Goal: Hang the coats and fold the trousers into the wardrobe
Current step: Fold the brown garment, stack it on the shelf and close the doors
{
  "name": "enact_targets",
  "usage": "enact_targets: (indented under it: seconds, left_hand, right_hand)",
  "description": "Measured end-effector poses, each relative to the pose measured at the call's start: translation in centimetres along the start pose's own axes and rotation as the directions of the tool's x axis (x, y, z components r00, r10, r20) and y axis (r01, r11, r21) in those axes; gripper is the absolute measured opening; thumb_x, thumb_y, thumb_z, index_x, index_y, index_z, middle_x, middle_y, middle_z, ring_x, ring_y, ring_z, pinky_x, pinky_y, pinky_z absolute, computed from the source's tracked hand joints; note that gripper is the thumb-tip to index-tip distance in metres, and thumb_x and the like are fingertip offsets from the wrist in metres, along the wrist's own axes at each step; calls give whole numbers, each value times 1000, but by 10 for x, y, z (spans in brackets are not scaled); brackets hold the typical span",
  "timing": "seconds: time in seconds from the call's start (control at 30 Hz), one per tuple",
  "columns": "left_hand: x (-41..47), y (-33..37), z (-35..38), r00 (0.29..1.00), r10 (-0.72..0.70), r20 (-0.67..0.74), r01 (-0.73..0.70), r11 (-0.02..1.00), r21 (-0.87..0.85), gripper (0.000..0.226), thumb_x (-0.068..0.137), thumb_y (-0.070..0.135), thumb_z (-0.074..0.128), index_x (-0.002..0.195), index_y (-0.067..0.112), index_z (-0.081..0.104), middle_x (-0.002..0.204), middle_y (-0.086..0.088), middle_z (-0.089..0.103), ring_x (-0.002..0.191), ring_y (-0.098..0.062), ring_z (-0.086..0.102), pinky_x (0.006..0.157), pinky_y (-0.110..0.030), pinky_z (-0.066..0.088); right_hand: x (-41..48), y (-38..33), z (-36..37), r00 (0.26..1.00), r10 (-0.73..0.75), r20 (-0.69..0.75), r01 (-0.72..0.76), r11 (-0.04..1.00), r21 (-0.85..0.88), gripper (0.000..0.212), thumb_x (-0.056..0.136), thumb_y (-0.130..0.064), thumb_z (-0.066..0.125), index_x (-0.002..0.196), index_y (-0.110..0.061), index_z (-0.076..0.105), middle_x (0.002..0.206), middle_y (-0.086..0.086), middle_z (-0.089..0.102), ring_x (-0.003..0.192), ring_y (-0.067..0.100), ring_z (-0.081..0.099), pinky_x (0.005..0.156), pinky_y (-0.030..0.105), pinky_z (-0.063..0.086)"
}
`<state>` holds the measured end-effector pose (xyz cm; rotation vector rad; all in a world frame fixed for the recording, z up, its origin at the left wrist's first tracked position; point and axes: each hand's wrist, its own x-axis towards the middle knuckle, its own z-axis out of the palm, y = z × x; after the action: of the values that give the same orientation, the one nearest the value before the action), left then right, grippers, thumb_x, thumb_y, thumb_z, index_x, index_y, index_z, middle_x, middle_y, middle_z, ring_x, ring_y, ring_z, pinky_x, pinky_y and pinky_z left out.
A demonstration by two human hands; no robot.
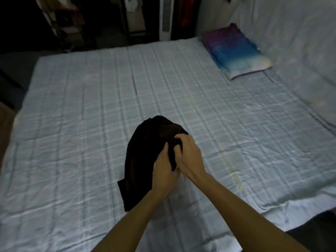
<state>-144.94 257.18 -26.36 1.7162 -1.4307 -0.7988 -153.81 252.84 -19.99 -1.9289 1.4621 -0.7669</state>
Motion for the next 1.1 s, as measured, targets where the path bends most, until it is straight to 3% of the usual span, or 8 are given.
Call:
enact_targets:
  seconds: [0.1,0.23,0.3,0.5,0.6,0.77,0.87,1.1]
  left_hand:
    - [-1,25,-34,999,5,-48,-3,999,36,63,96,26,51,149,26,18,132,3,53,104,0,54,88,-13,40]
    - [-6,37,-82,982,115,-149,-92,983,158,47,96,16,48,142,20,40,124,0,60,107,-12,59,90,-19,44]
    - [-6,40,-108,973,118,-198,-82,980,184,37,96,19,48,132,23,50,107,3,66,93,-13,63,79,-27,51]
    - [-9,60,-178,968,235,-86,-170,870,463,38,92,11,47,129,18,53,101,-9,62,82,-29,60,66,-35,46]
    - [-10,74,-203,958,277,-73,-195,819,540,37,90,11,48,125,19,55,106,-7,61,83,-29,60,68,-40,49]
    - [-16,103,-234,914,290,-283,-147,889,434,31,91,18,50,120,28,55,96,1,63,81,-19,61,69,-35,49]
    - [-14,121,-254,857,318,-405,-131,895,426,47,89,19,54,133,34,45,110,5,64,94,-12,61,78,-31,50]
    - [-26,134,-262,881,191,-433,53,869,491,82,79,55,59,144,40,10,129,8,54,104,-11,59,82,-30,51]
  right_hand:
    - [1,-30,-14,1000,-17,-15,18,999,49,33,96,-17,44,128,-21,50,119,0,53,94,4,49,74,1,34]
    - [4,-57,-28,996,-64,64,55,990,134,41,89,-24,50,130,-29,51,118,-1,53,100,6,54,89,21,46]
    - [5,-72,-34,976,-142,168,118,983,144,53,82,-26,51,135,-29,47,122,-3,48,105,7,51,89,20,46]
    - [21,-110,-32,867,-425,261,468,873,-136,83,83,-31,67,149,-22,18,150,3,28,135,19,31,110,34,32]
    - [36,-139,-37,783,-541,306,607,772,-189,90,79,-29,74,149,-24,18,147,1,35,135,22,33,110,41,32]
    - [51,-184,-45,796,-575,192,589,808,-19,58,80,-34,70,131,-32,42,118,-6,61,107,15,57,88,32,47]
    - [65,-205,-52,794,-594,128,602,798,-25,50,82,-37,67,126,-30,45,111,-9,62,99,12,59,80,31,49]
    - [108,-242,-94,759,-647,-71,641,762,-89,30,88,-35,62,116,-25,56,102,-3,60,91,16,58,72,32,49]
